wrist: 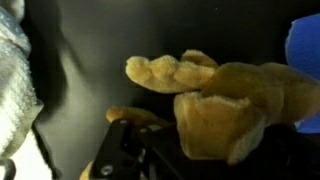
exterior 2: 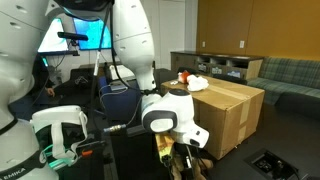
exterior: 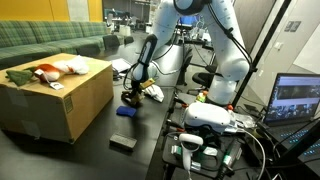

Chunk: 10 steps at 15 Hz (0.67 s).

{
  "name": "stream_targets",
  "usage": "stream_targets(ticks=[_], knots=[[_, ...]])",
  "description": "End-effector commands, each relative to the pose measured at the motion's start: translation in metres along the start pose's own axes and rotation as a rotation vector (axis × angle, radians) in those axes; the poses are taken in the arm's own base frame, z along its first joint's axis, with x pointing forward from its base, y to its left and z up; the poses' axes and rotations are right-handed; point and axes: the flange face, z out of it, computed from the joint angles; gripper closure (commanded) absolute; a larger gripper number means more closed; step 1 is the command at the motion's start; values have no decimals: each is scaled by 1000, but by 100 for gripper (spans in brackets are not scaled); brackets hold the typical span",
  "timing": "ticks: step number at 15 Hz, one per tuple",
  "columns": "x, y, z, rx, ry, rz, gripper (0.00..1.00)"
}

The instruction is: Pick up all the objects from the box and put them on the table, then pick up all the the objects on the table and put them on the box

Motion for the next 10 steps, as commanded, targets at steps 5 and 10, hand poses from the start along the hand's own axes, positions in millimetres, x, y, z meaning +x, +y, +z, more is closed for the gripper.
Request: stream_targets(ticks=[5,10], knots=[[-28,-27,-90,-61,-64,-15,97],[-17,-54,-160,-152,46,31,98]])
